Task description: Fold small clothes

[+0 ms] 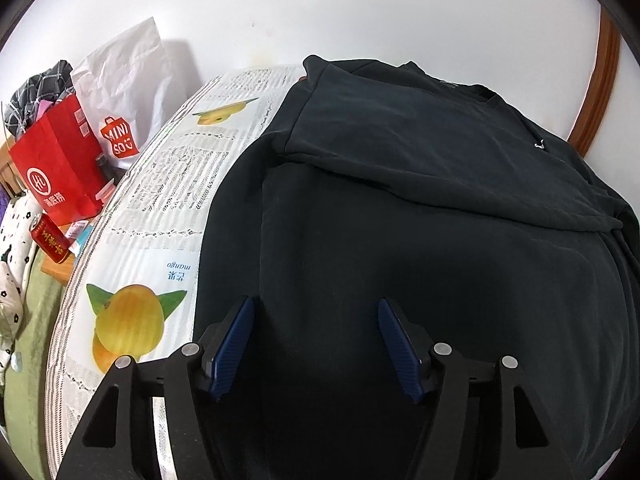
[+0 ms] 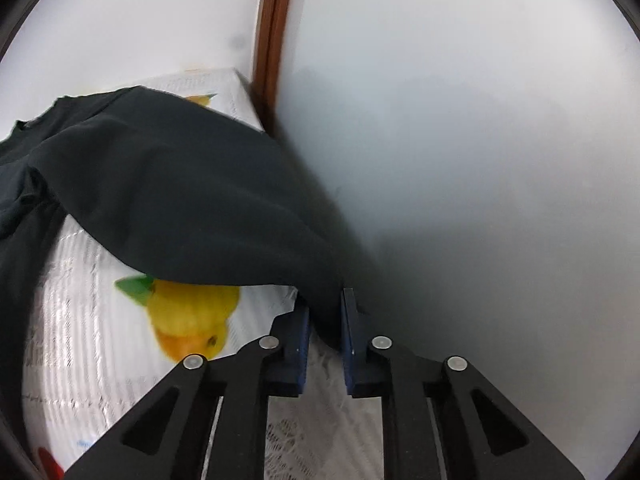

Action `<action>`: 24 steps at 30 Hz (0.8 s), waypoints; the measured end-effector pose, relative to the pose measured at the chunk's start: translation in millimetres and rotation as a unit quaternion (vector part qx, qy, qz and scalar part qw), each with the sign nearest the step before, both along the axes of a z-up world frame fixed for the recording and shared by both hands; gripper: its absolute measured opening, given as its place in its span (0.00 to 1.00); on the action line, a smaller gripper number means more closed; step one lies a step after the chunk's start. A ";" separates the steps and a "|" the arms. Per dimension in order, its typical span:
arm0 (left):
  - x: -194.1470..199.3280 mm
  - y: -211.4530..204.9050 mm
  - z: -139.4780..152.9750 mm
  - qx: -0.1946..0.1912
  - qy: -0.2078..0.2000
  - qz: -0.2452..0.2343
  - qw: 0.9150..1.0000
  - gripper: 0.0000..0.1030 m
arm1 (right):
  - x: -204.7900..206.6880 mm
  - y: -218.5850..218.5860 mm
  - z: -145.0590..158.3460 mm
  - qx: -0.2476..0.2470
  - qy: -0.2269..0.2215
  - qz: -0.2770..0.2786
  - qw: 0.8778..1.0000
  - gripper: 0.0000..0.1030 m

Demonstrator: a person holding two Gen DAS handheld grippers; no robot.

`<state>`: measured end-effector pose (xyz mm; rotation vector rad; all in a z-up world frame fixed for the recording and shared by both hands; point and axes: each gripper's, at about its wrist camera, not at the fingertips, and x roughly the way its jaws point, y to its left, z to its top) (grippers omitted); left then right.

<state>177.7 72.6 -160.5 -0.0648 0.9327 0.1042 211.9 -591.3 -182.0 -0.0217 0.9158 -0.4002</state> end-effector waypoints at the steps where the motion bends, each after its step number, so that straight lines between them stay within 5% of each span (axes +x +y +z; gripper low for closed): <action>1: -0.4 -0.4 -0.4 0.000 -0.001 -0.001 1.000 0.62 | 1.1 0.2 8.2 0.004 -0.012 -0.008 1.000 0.11; 6: -4.2 0.1 -0.6 -0.002 -0.005 -0.003 1.000 0.63 | 1.8 24.6 66.3 -0.003 -0.087 -0.001 0.996 0.10; 14: -5.7 -1.9 -0.6 -0.002 -0.008 -0.006 1.000 0.65 | 26.1 131.5 164.5 0.048 -0.192 0.113 0.974 0.09; 18: -6.4 -2.6 -0.7 0.000 -0.009 -0.006 1.000 0.65 | 51.7 200.9 179.3 0.092 -0.208 0.192 0.955 0.10; 24: -7.8 -1.6 -0.9 -0.005 -0.010 -0.007 1.000 0.66 | 62.0 307.4 149.5 0.129 -0.176 0.259 0.941 0.11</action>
